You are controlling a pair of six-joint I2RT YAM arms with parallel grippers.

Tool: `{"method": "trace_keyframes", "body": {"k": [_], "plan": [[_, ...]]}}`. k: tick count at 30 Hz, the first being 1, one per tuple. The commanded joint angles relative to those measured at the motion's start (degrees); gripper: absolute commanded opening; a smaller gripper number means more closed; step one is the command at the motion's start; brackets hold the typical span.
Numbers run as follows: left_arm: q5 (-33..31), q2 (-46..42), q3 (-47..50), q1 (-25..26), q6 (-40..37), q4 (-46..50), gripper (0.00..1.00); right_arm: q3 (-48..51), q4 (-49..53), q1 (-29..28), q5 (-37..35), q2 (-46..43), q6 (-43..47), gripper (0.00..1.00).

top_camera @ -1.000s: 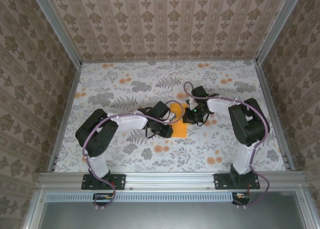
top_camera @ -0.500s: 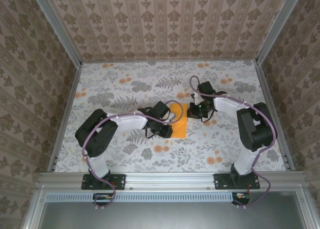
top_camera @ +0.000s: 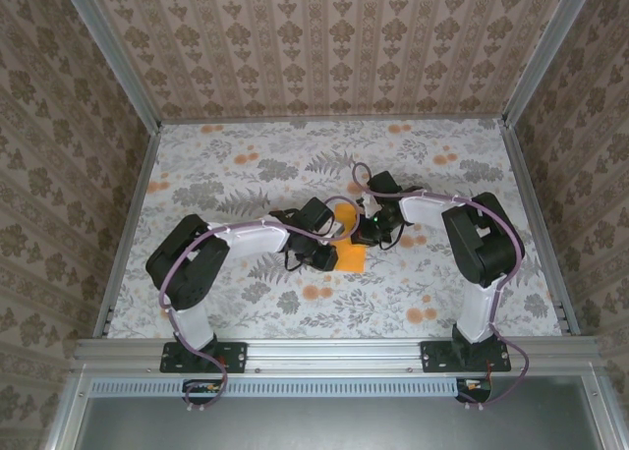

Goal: Fold a paper plane with a square sheet of paper (fold left side to right side)
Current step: Fold the triangle a second time at the center of the table.

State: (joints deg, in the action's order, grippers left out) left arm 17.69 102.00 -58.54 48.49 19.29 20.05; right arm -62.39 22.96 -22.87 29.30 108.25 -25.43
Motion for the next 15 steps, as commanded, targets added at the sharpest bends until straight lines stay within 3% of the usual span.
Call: {"method": "trace_keyframes", "body": {"k": [1,7,15], "plan": [[3.76,-3.32,-2.16,-0.76,0.06,1.03,0.19,-0.89,3.75,0.16,-3.24,1.52,1.24,0.00],[13.01,-1.85,-2.10,-1.78,3.78,-8.06,0.16,-0.67,3.63,0.12,-3.17,1.89,1.35,0.00],[16.54,5.58,-4.50,-3.03,4.07,-10.64,0.11,-1.10,4.89,0.16,-3.33,2.05,2.09,0.00]]}}
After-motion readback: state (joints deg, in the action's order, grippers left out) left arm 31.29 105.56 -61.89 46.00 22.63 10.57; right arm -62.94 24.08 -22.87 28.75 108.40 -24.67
